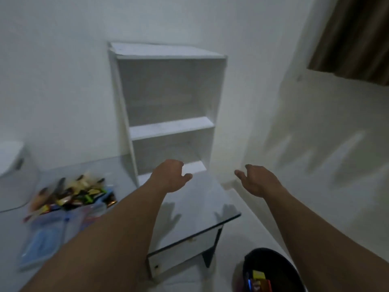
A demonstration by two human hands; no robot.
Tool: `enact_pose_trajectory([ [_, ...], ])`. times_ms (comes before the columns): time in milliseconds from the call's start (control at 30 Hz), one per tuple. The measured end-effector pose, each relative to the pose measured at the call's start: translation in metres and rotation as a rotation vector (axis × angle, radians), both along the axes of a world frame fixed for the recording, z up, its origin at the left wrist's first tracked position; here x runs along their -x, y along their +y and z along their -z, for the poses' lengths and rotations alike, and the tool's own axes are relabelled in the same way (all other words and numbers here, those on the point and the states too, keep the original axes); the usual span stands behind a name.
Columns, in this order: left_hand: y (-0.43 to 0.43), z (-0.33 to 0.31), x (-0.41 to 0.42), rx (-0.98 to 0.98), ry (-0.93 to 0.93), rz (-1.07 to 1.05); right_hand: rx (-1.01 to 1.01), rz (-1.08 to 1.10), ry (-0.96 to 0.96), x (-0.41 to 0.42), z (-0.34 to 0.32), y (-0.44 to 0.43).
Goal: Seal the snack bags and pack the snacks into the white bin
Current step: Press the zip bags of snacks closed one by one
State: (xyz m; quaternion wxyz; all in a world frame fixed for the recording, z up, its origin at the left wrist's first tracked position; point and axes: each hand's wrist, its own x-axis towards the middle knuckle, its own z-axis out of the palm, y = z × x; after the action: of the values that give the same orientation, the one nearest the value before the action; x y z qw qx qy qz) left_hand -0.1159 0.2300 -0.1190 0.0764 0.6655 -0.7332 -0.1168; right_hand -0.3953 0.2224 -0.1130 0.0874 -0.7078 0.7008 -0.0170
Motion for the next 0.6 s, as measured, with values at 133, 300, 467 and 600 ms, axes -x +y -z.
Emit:
enact_pose_trajectory([
  [133,0.036,-0.012,-0.094,-0.002,0.003,-0.158,0.016,-0.159,-0.007,-0.100,-0.013,-0.005],
  [300,0.069,-0.019,-0.185,-0.041,0.034,-0.343,0.028,-0.376,-0.015,-0.216,-0.019,-0.018],
  [467,0.083,-0.021,-0.257,-0.035,0.043,-0.534,0.027,-0.574,-0.033,-0.315,-0.023,-0.037],
  [600,0.087,-0.021,-0.299,-0.007,0.055,-0.653,0.010,-0.684,-0.038,-0.378,-0.023,-0.051],
])
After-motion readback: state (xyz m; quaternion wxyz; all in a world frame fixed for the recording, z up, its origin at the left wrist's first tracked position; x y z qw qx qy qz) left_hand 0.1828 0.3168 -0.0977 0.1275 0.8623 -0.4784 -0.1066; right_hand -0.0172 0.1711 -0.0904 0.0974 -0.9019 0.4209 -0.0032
